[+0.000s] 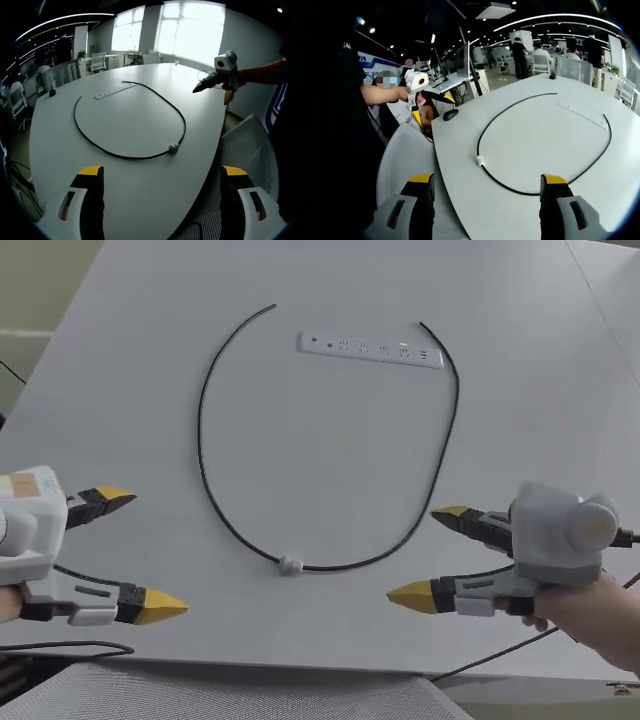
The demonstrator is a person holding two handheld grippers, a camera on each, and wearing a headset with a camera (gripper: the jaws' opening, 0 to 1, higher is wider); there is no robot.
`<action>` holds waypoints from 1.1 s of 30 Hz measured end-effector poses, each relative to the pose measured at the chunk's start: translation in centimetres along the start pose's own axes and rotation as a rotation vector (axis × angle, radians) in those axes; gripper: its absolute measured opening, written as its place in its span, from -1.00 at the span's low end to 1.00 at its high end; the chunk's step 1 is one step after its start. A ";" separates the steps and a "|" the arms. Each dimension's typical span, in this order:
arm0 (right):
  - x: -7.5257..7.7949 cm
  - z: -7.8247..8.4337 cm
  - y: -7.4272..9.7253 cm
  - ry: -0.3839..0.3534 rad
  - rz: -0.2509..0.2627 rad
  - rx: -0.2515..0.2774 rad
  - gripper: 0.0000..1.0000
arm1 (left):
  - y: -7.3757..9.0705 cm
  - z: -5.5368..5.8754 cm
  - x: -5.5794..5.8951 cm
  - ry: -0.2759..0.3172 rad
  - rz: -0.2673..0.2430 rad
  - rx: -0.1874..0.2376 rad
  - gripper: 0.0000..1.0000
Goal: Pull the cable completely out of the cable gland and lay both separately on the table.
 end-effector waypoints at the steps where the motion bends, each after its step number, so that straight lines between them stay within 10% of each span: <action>1: 0.1 -0.1 -0.2 0.004 -0.003 -0.017 0.73 | -0.1 0.0 0.0 -0.001 0.002 -0.002 0.94; 33: 0.8 -2.8 -7.2 0.098 -0.085 -0.265 0.24 | -0.4 0.8 0.2 0.016 0.034 0.008 0.93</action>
Point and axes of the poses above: the centre of the closed fingertips' face, and the gripper's own axes: y roughly backward along the fingers, x roughly to its right, z roughly out of its underside, the point moved 9 cm from there along y, roughly backward along the fingers, and after that the axes turned 4 degrees about -z, right-handed, at the moved point
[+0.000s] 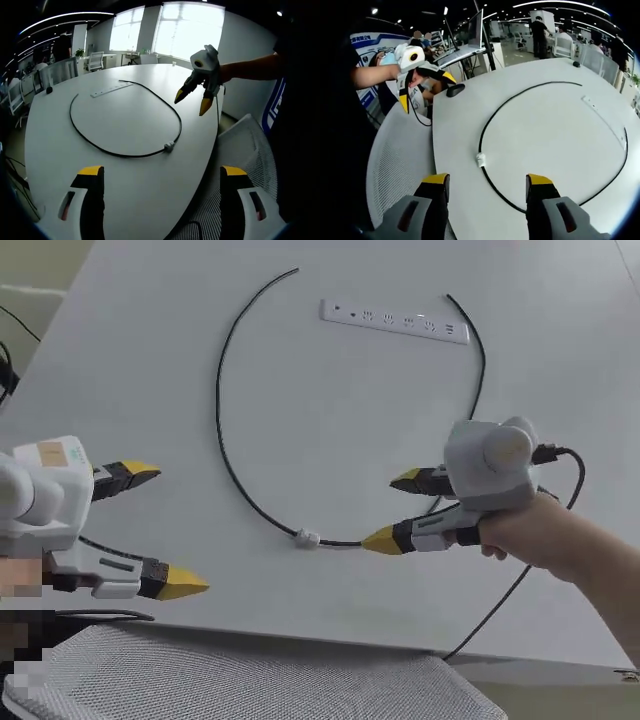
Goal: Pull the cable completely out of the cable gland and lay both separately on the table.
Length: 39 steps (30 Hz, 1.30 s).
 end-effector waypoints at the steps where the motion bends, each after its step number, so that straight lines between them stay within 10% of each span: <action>1: 0.0 0.0 -0.2 0.010 -0.003 -0.009 0.23 | 0.0 0.0 0.0 0.000 0.001 -0.001 0.93; 39: 0.6 -0.2 -9.6 0.184 -0.072 -0.246 -0.31 | 0.0 1.0 0.8 -0.030 0.042 -0.028 0.90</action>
Point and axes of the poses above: the centre of the closed fingertips' face, and the gripper's own axes: y roughly backward along the fingers, x roughly to its right, z roughly out of its underside, the point moved 9 cm from there along y, roughly backward along the fingers, and after that the axes turned 4 degrees about -z, right-handed, at the moved point
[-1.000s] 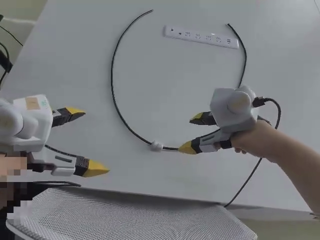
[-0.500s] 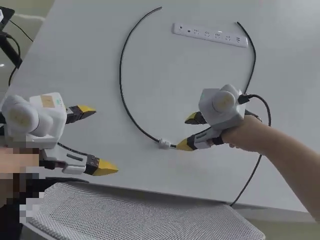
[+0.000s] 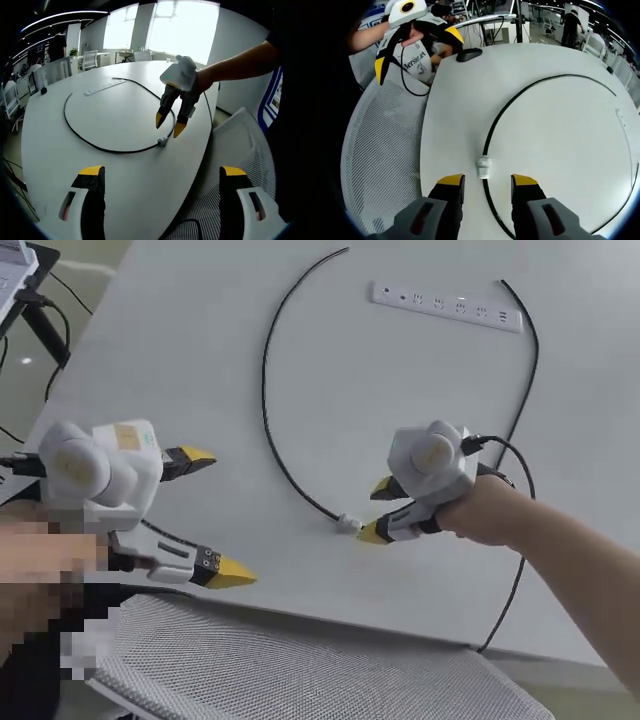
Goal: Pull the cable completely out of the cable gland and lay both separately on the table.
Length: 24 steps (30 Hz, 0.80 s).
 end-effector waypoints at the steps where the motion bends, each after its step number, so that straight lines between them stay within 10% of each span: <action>1: 0.1 0.0 -0.3 0.002 -0.005 -0.002 -0.33 | 0.0 0.1 0.0 0.001 0.002 -0.001 0.90; 24: -0.1 0.0 -2.1 -0.008 -0.050 -0.032 -0.76 | 0.6 0.7 -0.1 0.021 0.001 -0.001 0.88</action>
Point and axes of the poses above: the centre of the closed fingertips' face, and the gripper's own axes: y roughly backward along the fingers, x roughly to its right, z roughly out of its underside, the point moved 9 cm from there along y, roughly backward along the fingers, and after that the axes turned 4 degrees about -z, right-handed, at the moved point
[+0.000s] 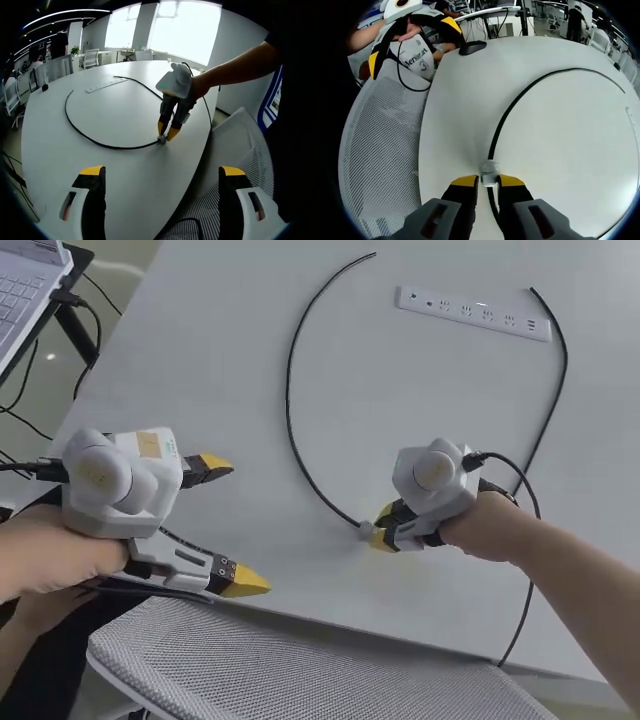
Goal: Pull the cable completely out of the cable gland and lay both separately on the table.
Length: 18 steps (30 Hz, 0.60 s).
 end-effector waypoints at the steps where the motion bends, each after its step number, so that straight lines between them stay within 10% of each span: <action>1: 0.0 0.0 0.0 -0.002 0.000 0.000 -0.79 | 0.0 0.0 0.0 0.000 0.000 -0.001 0.88; 18: -0.1 -0.1 0.4 -0.006 0.008 0.001 -0.82 | -0.2 -0.1 0.4 0.005 0.005 0.004 0.86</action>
Point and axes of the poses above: the centre of the closed fingertips' face, and the gripper's own axes: y roughly backward along the fingers, x roughly to its right, z roughly out of its underside, the point moved 9 cm from there along y, roughly backward along the fingers, and after that the axes turned 4 degrees about -z, right-handed, at the moved point
